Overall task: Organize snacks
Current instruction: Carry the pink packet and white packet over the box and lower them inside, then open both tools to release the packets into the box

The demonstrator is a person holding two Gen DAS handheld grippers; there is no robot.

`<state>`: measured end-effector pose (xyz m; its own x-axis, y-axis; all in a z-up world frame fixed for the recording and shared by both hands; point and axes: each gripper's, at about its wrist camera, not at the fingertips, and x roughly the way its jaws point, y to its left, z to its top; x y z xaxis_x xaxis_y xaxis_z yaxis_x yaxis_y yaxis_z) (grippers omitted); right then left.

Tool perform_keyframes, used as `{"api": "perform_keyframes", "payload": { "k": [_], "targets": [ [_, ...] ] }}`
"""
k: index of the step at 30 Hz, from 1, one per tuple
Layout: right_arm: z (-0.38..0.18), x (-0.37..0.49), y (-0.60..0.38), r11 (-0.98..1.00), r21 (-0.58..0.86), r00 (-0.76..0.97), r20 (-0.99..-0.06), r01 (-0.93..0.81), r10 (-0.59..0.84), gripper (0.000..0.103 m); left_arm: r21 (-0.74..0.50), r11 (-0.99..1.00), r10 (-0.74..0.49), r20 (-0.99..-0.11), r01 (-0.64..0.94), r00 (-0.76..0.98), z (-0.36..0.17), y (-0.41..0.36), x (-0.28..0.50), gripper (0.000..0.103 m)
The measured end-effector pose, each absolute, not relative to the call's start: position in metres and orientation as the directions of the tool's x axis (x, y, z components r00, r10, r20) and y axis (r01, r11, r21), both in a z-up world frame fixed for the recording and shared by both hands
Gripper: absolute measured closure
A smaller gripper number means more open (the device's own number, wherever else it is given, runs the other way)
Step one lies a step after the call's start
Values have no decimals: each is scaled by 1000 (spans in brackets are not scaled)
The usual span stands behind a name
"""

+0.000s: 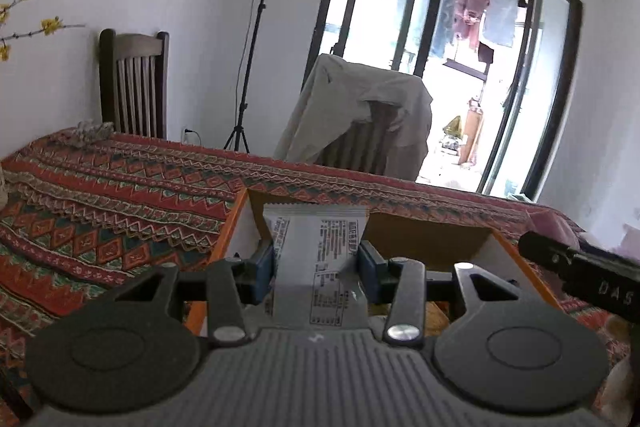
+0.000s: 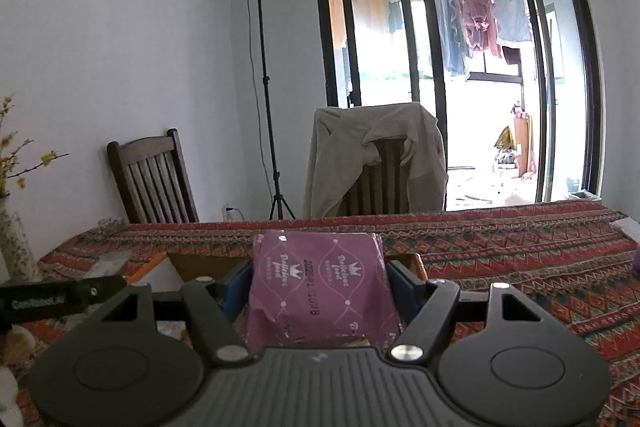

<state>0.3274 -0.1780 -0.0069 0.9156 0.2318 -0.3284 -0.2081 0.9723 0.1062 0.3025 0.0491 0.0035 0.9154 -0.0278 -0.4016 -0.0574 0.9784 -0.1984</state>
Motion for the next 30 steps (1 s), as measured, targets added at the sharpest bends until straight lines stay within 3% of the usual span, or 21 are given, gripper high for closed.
{"api": "perform_keyframes", "payload": {
  "k": [16,18,20,22,24,30],
  "targets": [
    [-44,337,-164,970,49,880,-411,-238,237,30,-109,994,-26,-428,-23,904,-32,39,307,58],
    [-45,338,-164,971,47,877,-422,-234,232,24,-108,994,-15,-429,-35,903,-32,39,308,50],
    [-46,338,-164,972,47,878,-421,-230,228,22,-129,991,-18,-424,-41,906,-31,42,307,15],
    [-45,337,-167,971,60,880,-414,-229,233,6,-139,988,9,-403,-71,915,-29,45,303,0],
    [-43,336,-169,973,70,886,-401,-222,231,0,-157,984,24,-382,-90,924,-27,50,299,0],
    [-42,336,-174,975,78,888,-404,-207,220,0,-205,972,34,-368,-117,929,-23,60,295,0]
  ]
}}
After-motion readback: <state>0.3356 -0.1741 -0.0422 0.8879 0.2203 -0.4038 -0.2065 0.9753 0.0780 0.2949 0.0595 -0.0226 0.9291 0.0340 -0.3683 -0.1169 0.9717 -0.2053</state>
